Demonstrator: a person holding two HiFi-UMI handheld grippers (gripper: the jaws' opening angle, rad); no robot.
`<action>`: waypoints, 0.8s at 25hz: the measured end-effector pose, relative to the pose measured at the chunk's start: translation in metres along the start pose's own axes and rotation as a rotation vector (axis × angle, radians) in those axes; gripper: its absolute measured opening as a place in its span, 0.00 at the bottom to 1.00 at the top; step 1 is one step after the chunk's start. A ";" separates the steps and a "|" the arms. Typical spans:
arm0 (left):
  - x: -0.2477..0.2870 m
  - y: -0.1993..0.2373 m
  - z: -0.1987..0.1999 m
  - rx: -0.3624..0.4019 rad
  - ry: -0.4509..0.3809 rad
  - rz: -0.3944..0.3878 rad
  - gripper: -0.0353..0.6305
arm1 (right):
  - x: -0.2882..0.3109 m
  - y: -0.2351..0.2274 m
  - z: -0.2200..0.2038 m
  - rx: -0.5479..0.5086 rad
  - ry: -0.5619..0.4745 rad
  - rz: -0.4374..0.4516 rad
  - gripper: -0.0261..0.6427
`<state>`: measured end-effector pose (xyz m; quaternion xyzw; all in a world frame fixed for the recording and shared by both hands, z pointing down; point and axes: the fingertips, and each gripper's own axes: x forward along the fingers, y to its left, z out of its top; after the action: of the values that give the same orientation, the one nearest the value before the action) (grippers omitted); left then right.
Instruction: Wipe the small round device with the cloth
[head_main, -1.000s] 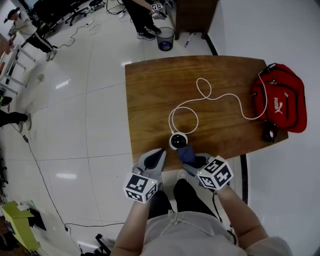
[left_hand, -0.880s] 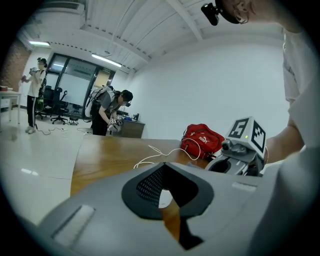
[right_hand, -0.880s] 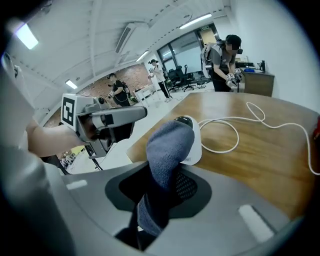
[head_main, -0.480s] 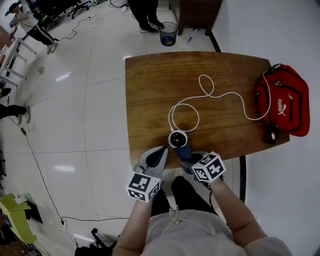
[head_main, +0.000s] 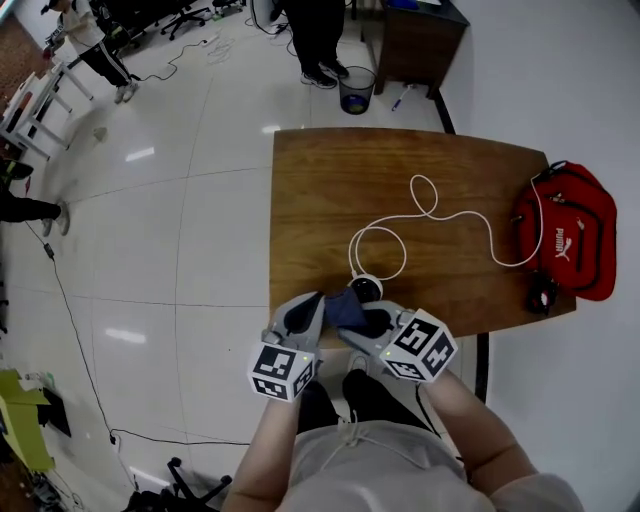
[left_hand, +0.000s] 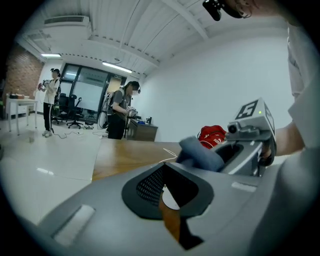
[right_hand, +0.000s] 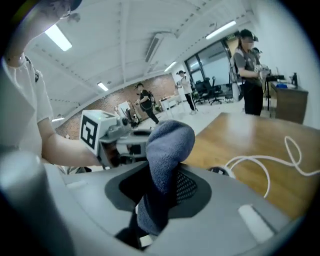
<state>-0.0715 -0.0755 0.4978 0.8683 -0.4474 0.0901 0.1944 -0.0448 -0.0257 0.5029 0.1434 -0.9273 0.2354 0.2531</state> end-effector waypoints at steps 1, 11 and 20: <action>-0.002 0.003 0.004 0.006 -0.004 0.010 0.06 | -0.001 -0.008 0.015 -0.022 -0.028 -0.025 0.20; -0.008 0.003 -0.001 0.032 0.056 0.004 0.06 | 0.009 -0.072 0.039 -0.044 -0.074 -0.128 0.20; 0.001 0.004 -0.010 0.009 0.089 -0.026 0.06 | -0.019 -0.121 0.035 0.178 -0.237 -0.222 0.21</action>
<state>-0.0737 -0.0740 0.5080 0.8700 -0.4268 0.1280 0.2113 0.0034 -0.1437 0.5107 0.2932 -0.9047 0.2687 0.1529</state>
